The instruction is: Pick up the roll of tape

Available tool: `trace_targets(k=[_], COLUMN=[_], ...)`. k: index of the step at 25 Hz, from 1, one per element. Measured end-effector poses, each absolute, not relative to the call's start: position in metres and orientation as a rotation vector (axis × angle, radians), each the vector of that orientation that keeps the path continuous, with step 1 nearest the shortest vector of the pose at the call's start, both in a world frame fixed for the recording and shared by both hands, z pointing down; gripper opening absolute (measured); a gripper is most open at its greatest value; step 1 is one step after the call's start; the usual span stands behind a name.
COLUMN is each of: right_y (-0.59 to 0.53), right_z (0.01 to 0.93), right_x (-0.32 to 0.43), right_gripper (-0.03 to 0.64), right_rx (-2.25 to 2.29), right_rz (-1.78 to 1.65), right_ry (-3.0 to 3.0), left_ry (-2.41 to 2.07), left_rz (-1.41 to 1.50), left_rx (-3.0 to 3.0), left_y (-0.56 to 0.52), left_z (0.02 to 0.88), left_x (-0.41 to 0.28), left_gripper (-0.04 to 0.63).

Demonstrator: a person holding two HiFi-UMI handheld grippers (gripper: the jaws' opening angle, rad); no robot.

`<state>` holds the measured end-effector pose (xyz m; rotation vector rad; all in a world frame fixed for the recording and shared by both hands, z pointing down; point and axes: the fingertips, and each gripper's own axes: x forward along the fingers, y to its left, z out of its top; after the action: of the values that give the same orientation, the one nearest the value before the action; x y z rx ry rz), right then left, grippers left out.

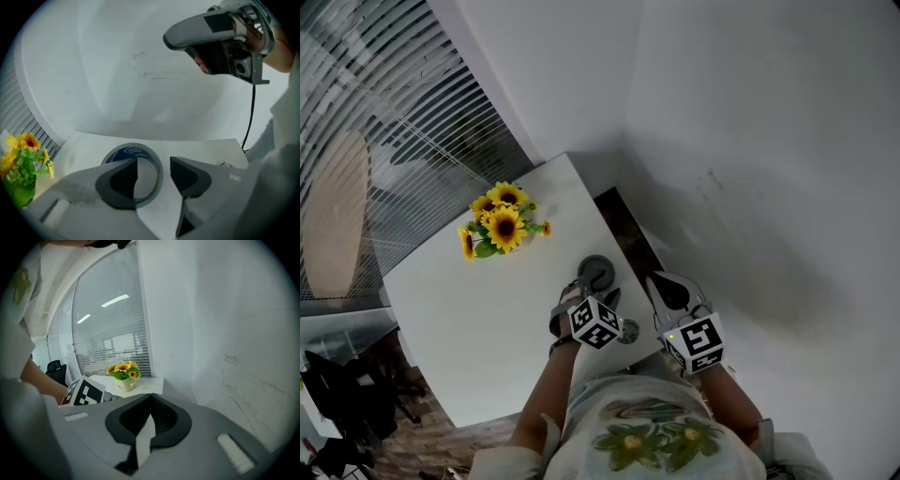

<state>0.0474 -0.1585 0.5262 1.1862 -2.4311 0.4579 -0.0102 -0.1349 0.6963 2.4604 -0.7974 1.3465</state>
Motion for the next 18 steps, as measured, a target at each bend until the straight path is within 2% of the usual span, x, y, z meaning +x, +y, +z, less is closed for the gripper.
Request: trace_targets(k=[6,14,18], right_y=[-0.155,-0.150,-0.148], right_z=[0.526,0.522,0.520], right_x=[0.046,0.045,0.044], right_gripper=[0.000,0.000,0.000], right_rx=[1.180,1.177,1.173], right_rz=[0.453,0.441,0.433], right_ry=[-2.430,-2.434,-2.437], left_ry=[-0.770,-0.683,-0.673], left_rz=[1.374,1.387,1.372], left_rx=[2.454,2.445,2.416], left_y=[-0.133,-0.124,-0.123], left_z=[0.697,0.698,0.698], left_x=[-0.014,-0.011,-0.013], left_gripper=[0.142,0.067,0.060])
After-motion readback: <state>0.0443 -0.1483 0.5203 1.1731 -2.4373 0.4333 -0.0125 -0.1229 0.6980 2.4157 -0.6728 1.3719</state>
